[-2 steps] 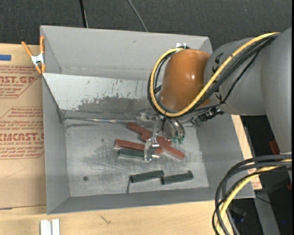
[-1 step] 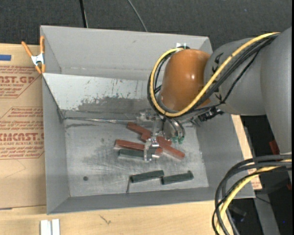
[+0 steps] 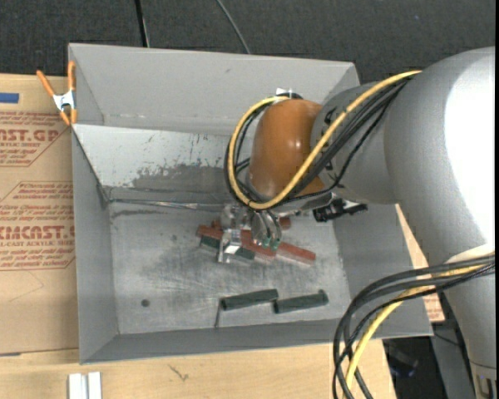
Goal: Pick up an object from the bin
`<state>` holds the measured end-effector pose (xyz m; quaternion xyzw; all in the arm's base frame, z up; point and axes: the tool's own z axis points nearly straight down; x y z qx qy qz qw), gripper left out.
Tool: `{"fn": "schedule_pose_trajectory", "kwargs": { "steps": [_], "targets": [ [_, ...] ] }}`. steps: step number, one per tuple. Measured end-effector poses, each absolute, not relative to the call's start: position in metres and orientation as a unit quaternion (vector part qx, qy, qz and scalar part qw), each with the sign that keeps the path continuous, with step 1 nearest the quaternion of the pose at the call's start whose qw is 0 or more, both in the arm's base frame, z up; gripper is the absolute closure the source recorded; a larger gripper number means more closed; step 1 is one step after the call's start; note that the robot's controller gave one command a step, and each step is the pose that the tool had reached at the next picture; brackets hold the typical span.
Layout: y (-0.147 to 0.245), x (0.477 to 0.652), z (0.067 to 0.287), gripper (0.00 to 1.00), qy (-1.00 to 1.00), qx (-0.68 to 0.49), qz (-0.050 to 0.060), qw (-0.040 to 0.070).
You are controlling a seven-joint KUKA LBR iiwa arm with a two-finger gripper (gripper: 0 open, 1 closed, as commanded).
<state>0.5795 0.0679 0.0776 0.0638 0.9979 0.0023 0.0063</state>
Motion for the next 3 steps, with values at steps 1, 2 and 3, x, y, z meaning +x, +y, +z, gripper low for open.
{"fn": "schedule_pose_trajectory", "kwargs": {
  "steps": [1, 2, 3],
  "targets": [
    [0.068, 0.58, 0.078, 1.0, 0.998, 0.064, 0.002, 0.006],
    [0.046, 0.564, 0.127, 1.0, 0.998, 0.057, 0.0, -0.002],
    [0.05, 0.541, 0.071, 0.0, 0.993, 0.117, 0.001, 0.002]
  ]
}}
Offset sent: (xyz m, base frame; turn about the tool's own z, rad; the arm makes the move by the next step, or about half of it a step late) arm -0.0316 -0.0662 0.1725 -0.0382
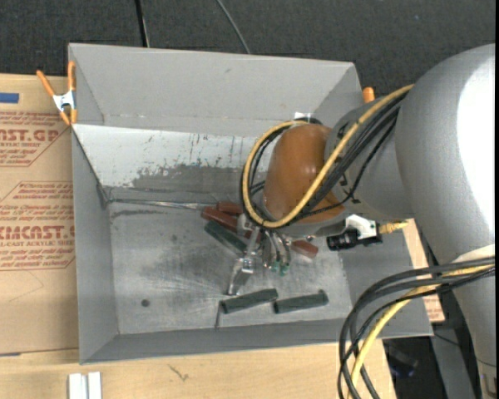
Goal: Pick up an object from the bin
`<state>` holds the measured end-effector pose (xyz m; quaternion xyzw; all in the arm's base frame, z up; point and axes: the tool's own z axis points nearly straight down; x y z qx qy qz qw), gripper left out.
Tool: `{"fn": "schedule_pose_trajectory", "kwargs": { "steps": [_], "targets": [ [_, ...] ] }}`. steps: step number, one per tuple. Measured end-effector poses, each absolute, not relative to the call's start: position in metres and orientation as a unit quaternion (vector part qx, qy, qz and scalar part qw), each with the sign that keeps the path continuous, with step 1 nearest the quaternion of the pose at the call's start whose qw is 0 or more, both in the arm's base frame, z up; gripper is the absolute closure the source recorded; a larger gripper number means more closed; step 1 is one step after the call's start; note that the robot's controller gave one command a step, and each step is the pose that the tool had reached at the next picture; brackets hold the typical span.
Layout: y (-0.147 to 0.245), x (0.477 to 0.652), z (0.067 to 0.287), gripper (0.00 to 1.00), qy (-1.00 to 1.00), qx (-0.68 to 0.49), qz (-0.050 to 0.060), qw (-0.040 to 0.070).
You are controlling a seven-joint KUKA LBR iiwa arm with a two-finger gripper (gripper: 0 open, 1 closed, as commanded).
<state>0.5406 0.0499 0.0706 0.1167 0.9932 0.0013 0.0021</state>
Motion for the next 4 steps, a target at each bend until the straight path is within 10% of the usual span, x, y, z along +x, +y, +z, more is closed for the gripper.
{"fn": "schedule_pose_trajectory", "kwargs": {
  "steps": [1, 2, 3, 4],
  "targets": [
    [0.049, 0.5496, 0.0796, 1.0, 0.993, 0.117, 0.003, 0.018],
    [0.0494, 0.5425, 0.0733, 0.0, 0.993, 0.117, 0.001, 0.004],
    [0.0511, 0.5407, 0.0734, 1.0, 0.993, 0.116, 0.002, 0.0],
    [0.0511, 0.5406, 0.0733, 1.0, 0.993, 0.116, 0.002, 0.0]
  ]
}}
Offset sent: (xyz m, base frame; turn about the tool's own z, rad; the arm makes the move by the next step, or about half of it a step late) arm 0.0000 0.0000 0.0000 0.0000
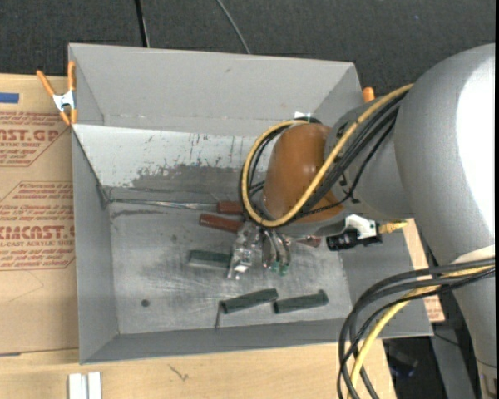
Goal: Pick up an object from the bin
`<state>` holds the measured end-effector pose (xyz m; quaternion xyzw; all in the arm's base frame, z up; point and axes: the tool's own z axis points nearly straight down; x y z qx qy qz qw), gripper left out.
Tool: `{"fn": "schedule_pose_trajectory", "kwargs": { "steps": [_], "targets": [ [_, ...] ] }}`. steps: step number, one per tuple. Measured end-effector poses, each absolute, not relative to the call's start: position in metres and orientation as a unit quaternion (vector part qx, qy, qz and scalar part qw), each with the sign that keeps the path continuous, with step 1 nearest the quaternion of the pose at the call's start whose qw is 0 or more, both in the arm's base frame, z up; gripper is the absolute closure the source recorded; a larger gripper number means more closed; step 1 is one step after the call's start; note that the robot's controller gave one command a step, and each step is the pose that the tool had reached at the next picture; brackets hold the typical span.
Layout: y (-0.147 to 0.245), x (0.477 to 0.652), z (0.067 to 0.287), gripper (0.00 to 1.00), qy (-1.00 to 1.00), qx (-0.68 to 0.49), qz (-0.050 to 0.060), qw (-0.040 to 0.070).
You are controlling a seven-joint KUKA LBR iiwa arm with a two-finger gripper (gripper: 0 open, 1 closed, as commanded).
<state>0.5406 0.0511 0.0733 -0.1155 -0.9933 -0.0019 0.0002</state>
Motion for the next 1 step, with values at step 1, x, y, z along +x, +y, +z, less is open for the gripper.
{"fn": "schedule_pose_trajectory", "kwargs": {
  "steps": [1],
  "targets": [
    [0.0491, 0.5517, 0.2123, 1.0, -0.995, -0.1, 0.0, -0.001]
  ]
}}
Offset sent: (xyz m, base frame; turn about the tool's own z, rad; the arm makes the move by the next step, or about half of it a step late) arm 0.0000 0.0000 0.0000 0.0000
